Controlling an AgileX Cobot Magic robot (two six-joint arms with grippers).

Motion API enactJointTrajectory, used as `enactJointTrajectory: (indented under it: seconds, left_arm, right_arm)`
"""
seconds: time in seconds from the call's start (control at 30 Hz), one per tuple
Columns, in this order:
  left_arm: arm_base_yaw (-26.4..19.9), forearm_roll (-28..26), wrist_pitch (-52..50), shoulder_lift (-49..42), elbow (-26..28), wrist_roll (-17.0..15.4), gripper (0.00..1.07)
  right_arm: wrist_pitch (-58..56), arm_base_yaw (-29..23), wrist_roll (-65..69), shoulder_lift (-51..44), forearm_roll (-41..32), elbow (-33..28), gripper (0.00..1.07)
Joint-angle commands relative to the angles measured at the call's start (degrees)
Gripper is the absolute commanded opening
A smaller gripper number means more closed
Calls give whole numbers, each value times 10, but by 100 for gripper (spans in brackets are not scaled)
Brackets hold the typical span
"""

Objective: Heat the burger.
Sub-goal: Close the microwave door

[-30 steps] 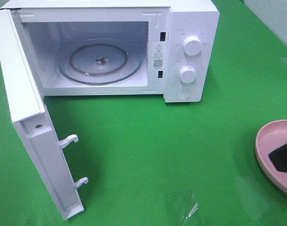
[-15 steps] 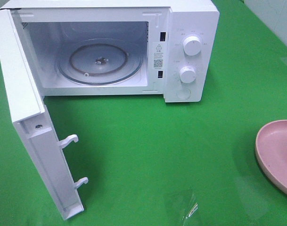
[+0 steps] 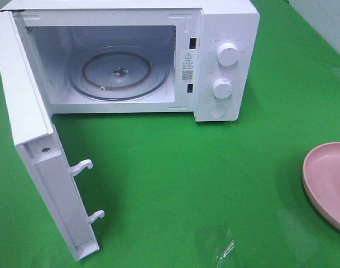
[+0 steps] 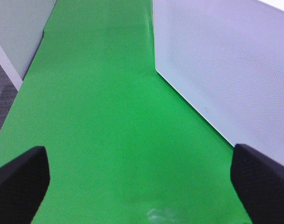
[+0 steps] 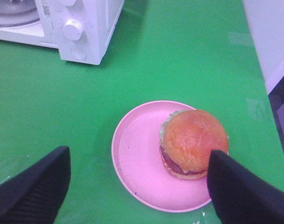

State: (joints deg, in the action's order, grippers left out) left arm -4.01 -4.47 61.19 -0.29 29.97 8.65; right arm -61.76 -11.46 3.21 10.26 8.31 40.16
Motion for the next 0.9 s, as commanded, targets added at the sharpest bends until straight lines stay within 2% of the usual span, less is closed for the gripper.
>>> enactJointTrajectory:
  seconds: [0.03,0.27,0.33,0.4,0.7,0.9]
  left_arm:
    - [-2,1,2,-2,-2,-3,98]
    - [-2,1,2,-2,-2,-3,98]
    - [-2,1,2,-2,-2,-3,98]
    - [-2,1,2,-2,-2,-3,98]
    - [-2,1,2,-2,-2,-3,98]
    - [-2,1,2,-2,-2,-3,98]
  right_arm:
    - [-2,36,-5,-38,-38,3,76]
    - [9,65,-6,-71,-61,-16,76]
    - [18,89,-6,-104,-61,-62,76]
    - [23,99,-6,-120,-61,-83,76]
    - [68,102,-10,-120,-72,-122,76]
    - [68,102,-10,-120,-72,-121,76]
